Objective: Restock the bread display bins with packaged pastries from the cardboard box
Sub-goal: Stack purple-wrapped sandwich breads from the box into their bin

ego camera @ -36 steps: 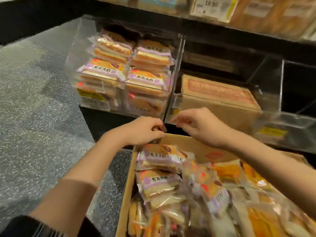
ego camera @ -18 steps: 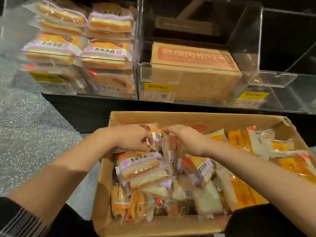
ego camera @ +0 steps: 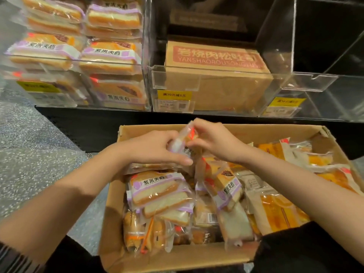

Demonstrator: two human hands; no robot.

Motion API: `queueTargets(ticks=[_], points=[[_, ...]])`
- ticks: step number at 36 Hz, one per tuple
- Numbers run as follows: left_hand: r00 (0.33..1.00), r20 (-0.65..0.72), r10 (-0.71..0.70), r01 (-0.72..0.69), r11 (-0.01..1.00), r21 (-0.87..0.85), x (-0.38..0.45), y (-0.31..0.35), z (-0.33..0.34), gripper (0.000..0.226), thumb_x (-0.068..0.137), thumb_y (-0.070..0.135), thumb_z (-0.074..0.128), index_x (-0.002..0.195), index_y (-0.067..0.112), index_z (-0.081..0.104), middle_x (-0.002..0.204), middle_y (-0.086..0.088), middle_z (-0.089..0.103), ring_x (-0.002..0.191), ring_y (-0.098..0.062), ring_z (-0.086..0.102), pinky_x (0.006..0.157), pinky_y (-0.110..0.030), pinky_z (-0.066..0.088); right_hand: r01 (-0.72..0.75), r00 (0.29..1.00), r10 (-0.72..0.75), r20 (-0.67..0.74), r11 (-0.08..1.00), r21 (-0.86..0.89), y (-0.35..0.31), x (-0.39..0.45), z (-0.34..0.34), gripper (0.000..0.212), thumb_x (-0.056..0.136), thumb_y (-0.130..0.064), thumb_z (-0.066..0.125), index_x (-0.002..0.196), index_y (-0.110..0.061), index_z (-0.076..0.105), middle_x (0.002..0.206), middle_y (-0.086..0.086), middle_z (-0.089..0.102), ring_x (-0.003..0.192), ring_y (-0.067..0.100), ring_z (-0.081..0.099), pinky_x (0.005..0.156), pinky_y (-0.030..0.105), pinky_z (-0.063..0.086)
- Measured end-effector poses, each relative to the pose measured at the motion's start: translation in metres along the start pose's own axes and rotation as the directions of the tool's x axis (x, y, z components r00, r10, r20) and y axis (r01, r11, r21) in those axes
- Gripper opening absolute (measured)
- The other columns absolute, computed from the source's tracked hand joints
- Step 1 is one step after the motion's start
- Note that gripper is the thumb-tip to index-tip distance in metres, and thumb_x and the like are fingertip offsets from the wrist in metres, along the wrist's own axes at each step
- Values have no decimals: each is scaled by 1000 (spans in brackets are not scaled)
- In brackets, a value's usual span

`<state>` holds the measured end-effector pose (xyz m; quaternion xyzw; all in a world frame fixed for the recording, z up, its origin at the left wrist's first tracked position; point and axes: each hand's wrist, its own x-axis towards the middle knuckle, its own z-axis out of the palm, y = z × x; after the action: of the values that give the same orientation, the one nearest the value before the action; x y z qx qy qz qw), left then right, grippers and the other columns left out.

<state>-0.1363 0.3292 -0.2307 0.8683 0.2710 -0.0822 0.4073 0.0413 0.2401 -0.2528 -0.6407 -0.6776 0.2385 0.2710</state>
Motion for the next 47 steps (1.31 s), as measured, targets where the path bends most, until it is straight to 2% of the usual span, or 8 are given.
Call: queueTargets(ticks=[5, 10, 15, 20, 29, 33, 38, 47], points=[[977, -210, -35, -10, 978, -209, 1, 7, -5, 42, 69, 51, 74, 93, 17, 68, 75, 10, 67, 65, 6, 58, 59, -12, 41, -92, 990, 119, -81, 955, 283, -24, -1, -12, 21, 84, -23, 72, 91, -9, 58, 74, 5, 68, 67, 6, 55, 69, 26, 44], [959, -244, -146, 83, 964, -251, 6, 2, -6, 49, 74, 45, 76, 97, 2, 68, 92, -13, 72, 85, -26, 67, 78, -42, 50, -287, 927, 346, -144, 903, 320, -14, 0, -20, 20, 101, -23, 42, 94, -15, 58, 80, 3, 67, 67, 8, 60, 62, 18, 44], [937, -266, -229, 138, 937, -322, 14, -1, -6, 47, 79, 44, 72, 94, -1, 69, 89, -13, 71, 76, -21, 61, 70, -31, 42, -417, 847, 506, 163, 823, -387, 35, -15, -28, 22, 92, -4, 45, 106, -13, 60, 111, 6, 65, 101, 23, 60, 81, 28, 47], [926, -251, -283, 172, 906, -387, 21, 4, -1, 41, 85, 47, 64, 95, 8, 70, 93, -7, 72, 84, -20, 66, 70, -29, 47, -402, 620, 668, 412, 721, -564, 55, -36, -4, 46, 84, -17, 72, 126, -6, 56, 124, 8, 60, 110, 24, 58, 89, 31, 49], [941, -212, -264, 142, 876, -460, 22, 14, 2, 43, 86, 52, 59, 97, 13, 72, 91, -5, 75, 86, -20, 70, 82, -33, 52, -346, 700, 624, 347, 721, -600, 69, -44, 11, 63, 72, -32, 83, 121, -8, 50, 115, 6, 55, 103, 21, 52, 80, 27, 44], [939, -213, -269, 140, 867, -478, 20, 13, -1, 43, 85, 54, 59, 97, 15, 71, 89, -2, 75, 87, -21, 70, 86, -37, 53, -350, 706, 589, 394, 773, -529, 71, -45, 6, 47, 66, -30, 87, 92, -15, 51, 89, -4, 51, 87, 17, 48, 61, 24, 39], [929, -221, -297, 136, 830, -542, 16, 11, -4, 41, 84, 54, 61, 95, 16, 72, 85, -1, 75, 87, -22, 70, 91, -41, 53, -381, 700, 561, 442, 816, -434, 68, -47, 3, 78, 66, -29, 87, 132, -15, 45, 113, -2, 46, 109, 18, 47, 85, 26, 41], [911, -241, -334, 132, 791, -597, 9, 16, -3, 31, 85, 48, 63, 89, 18, 71, 81, -1, 75, 78, -18, 69, 77, -30, 52, -57, 671, 589, 451, 647, -761, 54, -40, 6, 88, 68, -57, 77, 143, -27, 41, 129, 13, 38, 123, 30, 33, 98, 38, 39]])
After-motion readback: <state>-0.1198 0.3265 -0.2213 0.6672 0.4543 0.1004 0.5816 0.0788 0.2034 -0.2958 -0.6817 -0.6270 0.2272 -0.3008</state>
